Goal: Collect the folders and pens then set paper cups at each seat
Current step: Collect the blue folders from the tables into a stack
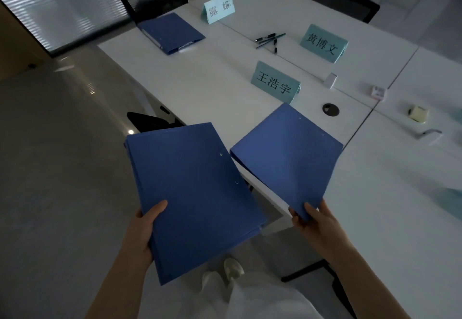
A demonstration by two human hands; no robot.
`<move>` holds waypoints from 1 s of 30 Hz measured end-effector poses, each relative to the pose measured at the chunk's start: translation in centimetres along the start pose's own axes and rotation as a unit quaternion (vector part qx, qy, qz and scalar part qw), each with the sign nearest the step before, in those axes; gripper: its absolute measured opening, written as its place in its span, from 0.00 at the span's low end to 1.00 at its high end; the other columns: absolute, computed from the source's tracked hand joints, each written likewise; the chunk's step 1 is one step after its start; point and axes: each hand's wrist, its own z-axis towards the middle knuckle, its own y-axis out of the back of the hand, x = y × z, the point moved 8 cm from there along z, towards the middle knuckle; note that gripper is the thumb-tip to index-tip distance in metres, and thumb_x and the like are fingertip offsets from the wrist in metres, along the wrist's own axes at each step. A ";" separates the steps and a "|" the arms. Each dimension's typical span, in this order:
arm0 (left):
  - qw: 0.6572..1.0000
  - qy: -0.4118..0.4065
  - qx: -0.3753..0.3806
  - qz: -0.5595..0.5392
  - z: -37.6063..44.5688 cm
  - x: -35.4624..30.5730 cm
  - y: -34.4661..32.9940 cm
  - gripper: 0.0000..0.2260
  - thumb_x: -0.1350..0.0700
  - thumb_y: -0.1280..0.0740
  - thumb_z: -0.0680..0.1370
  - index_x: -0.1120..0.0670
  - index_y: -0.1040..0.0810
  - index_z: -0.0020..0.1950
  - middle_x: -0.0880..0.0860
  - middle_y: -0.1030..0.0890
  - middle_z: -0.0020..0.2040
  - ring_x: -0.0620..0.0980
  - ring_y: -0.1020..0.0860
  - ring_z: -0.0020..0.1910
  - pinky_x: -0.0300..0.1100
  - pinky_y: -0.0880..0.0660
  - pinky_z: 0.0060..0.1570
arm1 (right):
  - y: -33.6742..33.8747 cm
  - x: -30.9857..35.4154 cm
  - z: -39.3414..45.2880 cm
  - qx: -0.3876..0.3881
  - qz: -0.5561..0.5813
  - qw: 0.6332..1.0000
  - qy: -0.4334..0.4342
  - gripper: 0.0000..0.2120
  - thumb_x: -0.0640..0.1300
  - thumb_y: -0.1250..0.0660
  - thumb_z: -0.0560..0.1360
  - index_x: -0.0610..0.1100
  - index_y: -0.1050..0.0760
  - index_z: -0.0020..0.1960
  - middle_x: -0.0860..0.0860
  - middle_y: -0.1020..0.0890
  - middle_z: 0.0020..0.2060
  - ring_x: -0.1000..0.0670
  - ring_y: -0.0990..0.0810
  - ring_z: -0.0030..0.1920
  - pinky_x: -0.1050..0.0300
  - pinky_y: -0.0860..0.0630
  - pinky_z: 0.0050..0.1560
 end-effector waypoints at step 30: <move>0.987 -0.044 -0.093 -0.126 -1.7 -1.5 7.6 0.25 0.42 0.31 0.72 0.53 0.23 0.65 0.55 0.16 0.57 0.57 0.16 0.52 0.53 0.21 0.45 | -19.5 -5.4 3.9 0.376 -0.473 0.785 -0.134 0.23 0.37 0.36 0.77 0.52 0.34 0.69 0.54 0.23 0.64 0.52 0.21 0.61 0.55 0.21 0.57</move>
